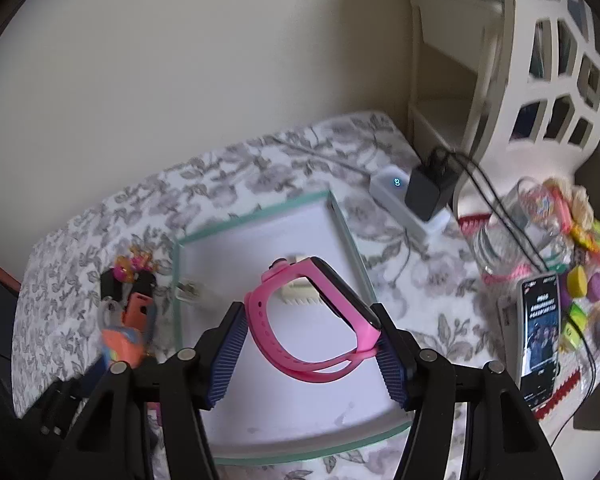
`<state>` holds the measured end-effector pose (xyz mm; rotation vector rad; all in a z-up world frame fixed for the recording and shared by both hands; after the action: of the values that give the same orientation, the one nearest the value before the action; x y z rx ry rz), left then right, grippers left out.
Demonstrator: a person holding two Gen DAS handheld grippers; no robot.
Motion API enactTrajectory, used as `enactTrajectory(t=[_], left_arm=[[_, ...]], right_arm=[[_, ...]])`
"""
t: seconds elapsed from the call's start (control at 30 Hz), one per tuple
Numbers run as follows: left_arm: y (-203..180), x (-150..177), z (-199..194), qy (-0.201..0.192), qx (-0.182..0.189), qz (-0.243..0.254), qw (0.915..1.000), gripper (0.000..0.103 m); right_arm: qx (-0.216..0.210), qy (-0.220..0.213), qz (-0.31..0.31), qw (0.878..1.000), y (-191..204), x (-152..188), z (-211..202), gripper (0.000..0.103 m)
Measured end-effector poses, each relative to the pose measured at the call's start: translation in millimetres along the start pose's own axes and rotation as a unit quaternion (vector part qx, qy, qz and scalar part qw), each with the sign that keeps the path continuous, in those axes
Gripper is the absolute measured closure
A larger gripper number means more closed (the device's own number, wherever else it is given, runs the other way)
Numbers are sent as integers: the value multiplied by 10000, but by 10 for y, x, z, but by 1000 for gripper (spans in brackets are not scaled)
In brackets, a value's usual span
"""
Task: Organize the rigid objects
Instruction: 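Carry the watch band and orange-blue toy with both grippers over the tray, then lower the orange-blue toy into the tray and open the left gripper while the right releases the pink watch band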
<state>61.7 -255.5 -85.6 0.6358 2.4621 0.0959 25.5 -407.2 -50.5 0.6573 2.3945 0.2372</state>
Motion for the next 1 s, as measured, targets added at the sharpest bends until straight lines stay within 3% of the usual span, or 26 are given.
enactTrajectory(t=[0.33,0.53,1.0], left_arm=[[-370,311,324,440,-101,536,9975,59],[-417,389,452,656,-92,578,9961,59],[-458,591,738,1192,-124,561,9912,59]], right_arm=[[422,828,172,9955,-329,321,540,39],[482,1261,307,9904,-469,525,826,39],[516,1698,368,9834,-540,782,1093,38]])
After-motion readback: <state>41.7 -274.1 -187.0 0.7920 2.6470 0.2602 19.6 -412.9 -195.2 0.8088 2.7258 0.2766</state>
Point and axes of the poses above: each gripper's, at about its wrist camera, not at the fingertips, and z roughly the way its jaws point, y to its left, x to its underside, the point moved 8 cm from there along z, roughly the way its jaws point, and after that the axes turned 13 degrees about -x, right-handed, at the moved point
